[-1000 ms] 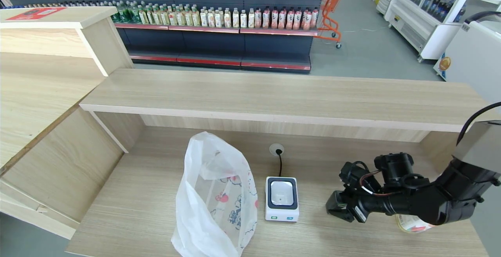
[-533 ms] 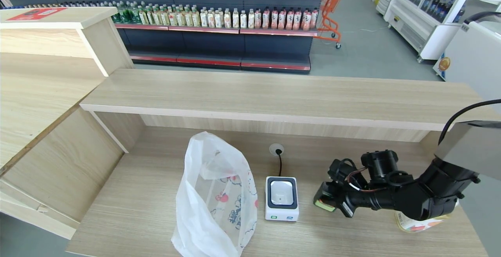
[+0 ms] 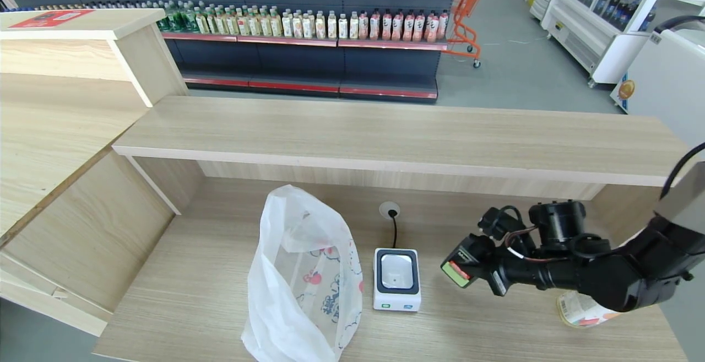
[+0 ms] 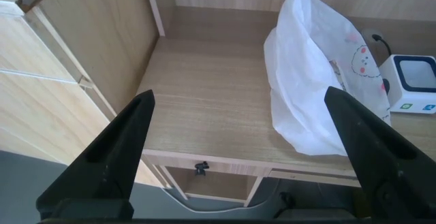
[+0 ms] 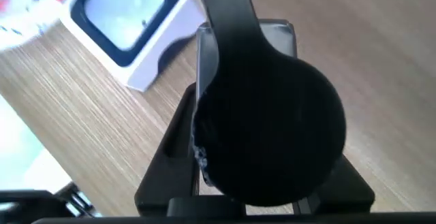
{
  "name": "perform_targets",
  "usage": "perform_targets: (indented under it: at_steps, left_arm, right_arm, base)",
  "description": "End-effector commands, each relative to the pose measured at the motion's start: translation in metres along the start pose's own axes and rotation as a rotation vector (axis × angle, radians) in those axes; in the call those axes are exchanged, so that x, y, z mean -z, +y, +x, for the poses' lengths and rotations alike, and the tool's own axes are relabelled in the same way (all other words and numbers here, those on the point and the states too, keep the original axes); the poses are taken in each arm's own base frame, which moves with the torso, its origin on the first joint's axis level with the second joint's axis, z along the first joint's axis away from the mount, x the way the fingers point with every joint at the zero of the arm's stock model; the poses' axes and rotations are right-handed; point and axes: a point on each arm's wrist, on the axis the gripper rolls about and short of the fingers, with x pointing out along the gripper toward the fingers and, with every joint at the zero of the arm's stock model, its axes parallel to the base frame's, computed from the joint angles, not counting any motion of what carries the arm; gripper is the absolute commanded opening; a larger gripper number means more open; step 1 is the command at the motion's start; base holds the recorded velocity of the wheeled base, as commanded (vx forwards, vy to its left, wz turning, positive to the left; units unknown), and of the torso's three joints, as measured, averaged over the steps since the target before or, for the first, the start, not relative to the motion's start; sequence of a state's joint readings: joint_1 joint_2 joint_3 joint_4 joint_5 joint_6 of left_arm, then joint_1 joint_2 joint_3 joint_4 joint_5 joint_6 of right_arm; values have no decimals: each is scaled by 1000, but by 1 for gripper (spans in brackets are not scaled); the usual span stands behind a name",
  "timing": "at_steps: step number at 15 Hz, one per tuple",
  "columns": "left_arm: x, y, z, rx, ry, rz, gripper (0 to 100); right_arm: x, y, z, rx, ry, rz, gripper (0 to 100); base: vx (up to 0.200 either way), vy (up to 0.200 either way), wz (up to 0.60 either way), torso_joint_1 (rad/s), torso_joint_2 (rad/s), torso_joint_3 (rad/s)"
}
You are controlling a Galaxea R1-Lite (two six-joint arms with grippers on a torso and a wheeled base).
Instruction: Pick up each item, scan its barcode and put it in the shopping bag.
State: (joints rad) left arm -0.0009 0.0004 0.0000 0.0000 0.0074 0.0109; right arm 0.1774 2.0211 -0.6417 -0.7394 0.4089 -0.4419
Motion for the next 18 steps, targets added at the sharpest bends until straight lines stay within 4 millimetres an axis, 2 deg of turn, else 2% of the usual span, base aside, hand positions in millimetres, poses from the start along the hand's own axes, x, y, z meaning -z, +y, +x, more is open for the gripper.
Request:
perform_targets:
  at_steps: [1,2,3,4,7,8,9,10,14,15,18]
  left_arm:
    - [0,0,0,0,0,0,100]
    - [0,0,0,0,0,0,100]
    - [0,0,0,0,0,0,100]
    - [0,0,0,0,0,0,100]
    - [0,0,0,0,0,0,100]
    - [0,0,0,-1,1,0,100]
    - [0,0,0,-1,0,0,100]
    - [0,0,0,-1,0,0,100]
    - [0,0,0,0,0,0,100]
    - [0,0,0,-1,0,0,100]
    - [0,0,0,0,0,0,100]
  right_arm:
    - [-42,10,-83,90,-207,41,0]
    - [-32,26,-116,135,-212,-66,0]
    - [-19,32,-133,178,-177,-246,0]
    - [-16,31,-143,180,-151,-478,0]
    - [-19,42,-143,-6,-348,-1064,0]
    - [-18,49,-140,-49,-380,-1232,0]
    - [-20,62,-136,-102,-474,-1485,0]
    - [-24,71,-134,-121,-588,-1645,0]
    - [-15,93,-144,-170,-731,-2019,0]
    - [-14,95,-145,-171,-771,-2058,0]
    - [-18,116,-140,-169,-1064,-2239,0]
  base:
    - [0,0,0,0,0,0]
    - [0,0,0,0,0,0]
    - [0,0,0,0,0,0]
    - [0,0,0,0,0,0]
    - [0,0,0,0,0,0]
    - [0,0,0,0,0,0]
    - [0,0,0,0,0,0]
    - [0,0,0,0,0,0]
    - [0,0,0,0,0,0]
    - [0,0,0,0,0,0]
    - [0,0,0,0,0,0]
